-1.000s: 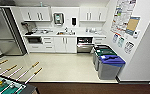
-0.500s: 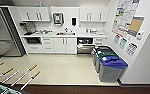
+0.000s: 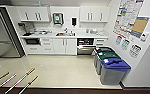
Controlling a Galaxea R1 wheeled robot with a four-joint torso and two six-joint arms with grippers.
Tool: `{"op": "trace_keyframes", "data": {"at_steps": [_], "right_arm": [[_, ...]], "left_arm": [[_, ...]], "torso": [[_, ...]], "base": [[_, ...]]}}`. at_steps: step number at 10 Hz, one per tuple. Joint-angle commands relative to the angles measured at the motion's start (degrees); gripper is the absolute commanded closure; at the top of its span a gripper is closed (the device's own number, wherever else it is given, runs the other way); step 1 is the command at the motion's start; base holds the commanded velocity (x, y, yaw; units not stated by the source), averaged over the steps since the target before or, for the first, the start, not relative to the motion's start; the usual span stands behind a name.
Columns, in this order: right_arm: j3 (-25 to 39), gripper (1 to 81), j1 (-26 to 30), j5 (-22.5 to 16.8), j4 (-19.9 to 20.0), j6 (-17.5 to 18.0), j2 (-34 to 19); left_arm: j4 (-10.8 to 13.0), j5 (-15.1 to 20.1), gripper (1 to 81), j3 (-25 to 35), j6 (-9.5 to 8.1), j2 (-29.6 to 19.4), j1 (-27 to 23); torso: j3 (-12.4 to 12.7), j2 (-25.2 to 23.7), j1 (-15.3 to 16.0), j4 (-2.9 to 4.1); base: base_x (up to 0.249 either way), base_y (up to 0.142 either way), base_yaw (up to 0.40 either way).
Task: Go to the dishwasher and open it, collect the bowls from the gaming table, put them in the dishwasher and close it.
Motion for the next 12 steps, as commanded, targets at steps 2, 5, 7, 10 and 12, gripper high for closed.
{"op": "trace_keyframes", "data": {"at_steps": [2, 5, 7, 10, 12], "right_arm": [[-0.05, 81.1, 2.00, -2.82, -0.06, 0.05, 0.05], [-0.05, 81.1, 1.82, -2.82, -0.15, 0.13, 0.05], [-0.05, 81.1, 1.91, -2.82, -0.24, 0.05, 0.14], [-0.05, 81.1, 1.91, -2.82, -0.24, 0.05, 0.06], [-0.05, 81.1, 1.91, -2.82, -0.24, 0.13, 0.06]], "left_arm": [[0.49, 1.90, 81.1, -0.03, -0.07, -0.51, -1.20], [0.49, 1.99, 81.1, -0.03, -0.07, -0.33, -1.11], [0.40, 1.99, 81.1, -0.03, 0.01, -0.33, -1.11], [0.22, 1.99, 81.1, -0.03, 0.01, -0.15, -1.20], [0.31, 1.99, 81.1, -0.03, 0.01, 0.11, -1.29]], "torso": [[0.00, 0.00, -0.02, 0.00], [0.00, 0.00, -0.02, 0.00], [-0.02, 0.00, 0.00, 0.00], [0.00, 0.00, -0.02, 0.00], [0.00, 0.00, -0.02, 0.00]], "base": [[0.153, 0.000, 0.000], [0.153, 0.000, 0.000], [0.153, 0.000, 0.000], [0.152, 0.000, 0.000], [0.152, 0.000, 0.000]]}}
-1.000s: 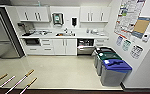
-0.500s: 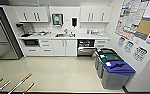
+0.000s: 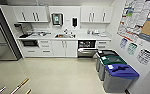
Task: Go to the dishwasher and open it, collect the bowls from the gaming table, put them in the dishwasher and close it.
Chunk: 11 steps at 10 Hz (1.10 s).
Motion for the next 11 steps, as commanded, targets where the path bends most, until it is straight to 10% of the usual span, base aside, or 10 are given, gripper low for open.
{"op": "trace_keyframes", "data": {"at_steps": [1, 11], "right_arm": [[0.17, 81.1, 1.85, -2.82, -0.24, 0.02, 0.14], [0.17, 81.1, 2.11, -2.82, -0.15, 0.11, 0.23]], "left_arm": [[0.37, 2.04, 81.1, 0.00, -0.01, -0.13, -1.31], [0.55, 1.95, 81.1, 0.00, -0.01, -0.04, -1.32]], "torso": [[0.00, 0.00, 0.00, 0.00], [0.00, 0.00, 0.02, 0.00]], "base": [[0.152, 0.000, 0.000], [0.159, 0.000, 0.000]]}}
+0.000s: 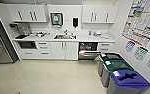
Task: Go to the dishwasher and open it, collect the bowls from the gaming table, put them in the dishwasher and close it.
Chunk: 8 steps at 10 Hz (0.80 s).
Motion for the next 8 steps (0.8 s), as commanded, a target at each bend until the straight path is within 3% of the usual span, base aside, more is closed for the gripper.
{"op": "trace_keyframes", "data": {"at_steps": [1, 8], "right_arm": [[0.17, 81.1, 2.09, -2.82, -0.15, 0.05, 0.07], [0.17, 81.1, 1.91, -2.82, -0.15, 0.05, -0.10]], "left_arm": [[0.53, 1.95, 81.1, 0.00, -0.01, -0.46, -1.29], [0.53, 1.95, 81.1, 0.00, -0.01, -0.28, -1.29]], "torso": [[0.00, 0.00, 0.00, 0.00], [-0.02, 0.00, 0.02, 0.00]], "base": [[0.160, 0.000, 0.000], [0.159, -0.009, 0.000]]}}
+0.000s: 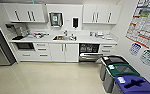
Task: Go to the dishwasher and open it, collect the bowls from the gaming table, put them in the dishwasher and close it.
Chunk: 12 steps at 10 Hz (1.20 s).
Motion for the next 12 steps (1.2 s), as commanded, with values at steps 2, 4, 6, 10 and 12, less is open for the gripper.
{"op": "trace_keyframes", "data": {"at_steps": [2, 4, 6, 10, 12], "right_arm": [[0.21, 81.1, 1.91, -2.82, -0.15, 0.05, -0.07], [0.21, 81.1, 2.00, -2.82, -0.15, 0.05, 0.01], [0.21, 81.1, 1.91, -2.82, -0.15, 0.05, 0.01], [0.21, 81.1, 1.91, -2.82, -0.15, 0.05, 0.01], [0.21, 81.1, 1.91, -2.82, -0.15, 0.05, 0.01]], "left_arm": [[0.44, 1.90, 81.1, 0.04, -0.10, -0.28, -1.20], [0.44, 1.90, 81.1, 0.04, -0.10, -0.28, -1.20], [0.44, 1.90, 81.1, 0.04, -0.10, -0.28, -1.20], [0.44, 1.90, 81.1, 0.04, -0.10, -0.28, -1.20], [0.44, 1.90, 81.1, 0.04, -0.10, -0.28, -1.20]], "torso": [[-0.02, 0.00, 0.00, 0.00], [0.00, 0.00, 0.00, 0.00], [-0.02, 0.00, 0.00, 0.00], [-0.02, 0.00, 0.00, 0.00], [-0.02, 0.00, -0.02, 0.00]], "base": [[0.136, -0.062, 0.000], [0.134, -0.061, 0.000], [0.134, -0.061, 0.000], [0.134, -0.030, 0.000], [0.134, 0.000, 0.000]]}}
